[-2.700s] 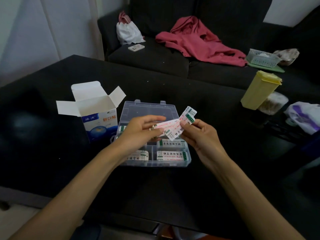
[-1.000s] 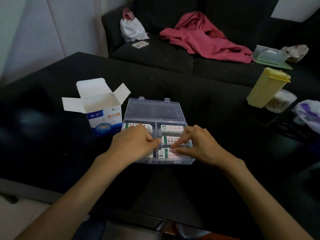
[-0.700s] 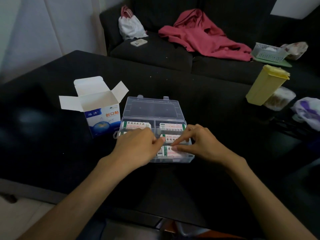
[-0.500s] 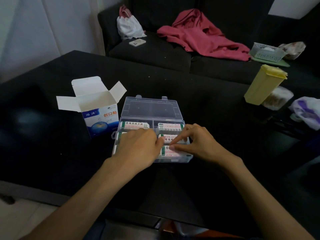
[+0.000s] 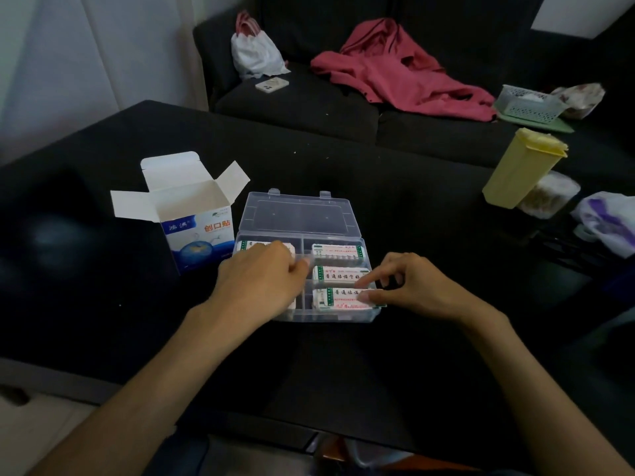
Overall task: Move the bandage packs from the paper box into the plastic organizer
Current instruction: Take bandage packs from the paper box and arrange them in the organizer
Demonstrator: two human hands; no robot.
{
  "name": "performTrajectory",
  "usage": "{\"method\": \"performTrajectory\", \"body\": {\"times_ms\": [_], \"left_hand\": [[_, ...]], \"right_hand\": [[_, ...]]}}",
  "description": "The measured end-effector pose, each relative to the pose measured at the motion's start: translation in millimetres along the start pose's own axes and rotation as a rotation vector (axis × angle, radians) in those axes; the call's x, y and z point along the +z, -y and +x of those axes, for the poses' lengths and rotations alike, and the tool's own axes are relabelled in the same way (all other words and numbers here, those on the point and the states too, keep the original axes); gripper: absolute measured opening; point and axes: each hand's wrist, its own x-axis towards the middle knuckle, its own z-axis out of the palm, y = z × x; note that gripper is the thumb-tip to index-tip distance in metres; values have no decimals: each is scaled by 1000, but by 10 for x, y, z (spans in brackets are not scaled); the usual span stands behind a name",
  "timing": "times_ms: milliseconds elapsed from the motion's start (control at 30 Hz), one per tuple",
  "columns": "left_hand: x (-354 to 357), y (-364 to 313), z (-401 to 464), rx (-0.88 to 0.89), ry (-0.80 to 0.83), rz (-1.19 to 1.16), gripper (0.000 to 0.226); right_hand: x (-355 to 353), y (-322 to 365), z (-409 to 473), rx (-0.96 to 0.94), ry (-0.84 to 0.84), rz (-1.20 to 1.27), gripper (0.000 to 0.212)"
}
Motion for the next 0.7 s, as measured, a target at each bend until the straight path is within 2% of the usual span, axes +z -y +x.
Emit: {"method": "performTrajectory", "body": {"times_ms": [133, 233, 300, 567, 700], "left_hand": [[73, -33, -63, 64, -28, 146, 37], [101, -71, -60, 130, -112, 230, 24], [91, -82, -48, 141, -154, 210, 23], [156, -87, -33, 164, -141, 260, 23], [213, -96, -26, 167, -108, 204, 25]], "right_hand": [[56, 1, 39, -16, -1, -48, 23], [85, 16, 59, -36, -16, -70, 24], [92, 34, 71, -49, -31, -132, 25], [54, 149, 10, -63, -97, -464, 38], [59, 178, 12, -71, -81, -513, 36]]}}
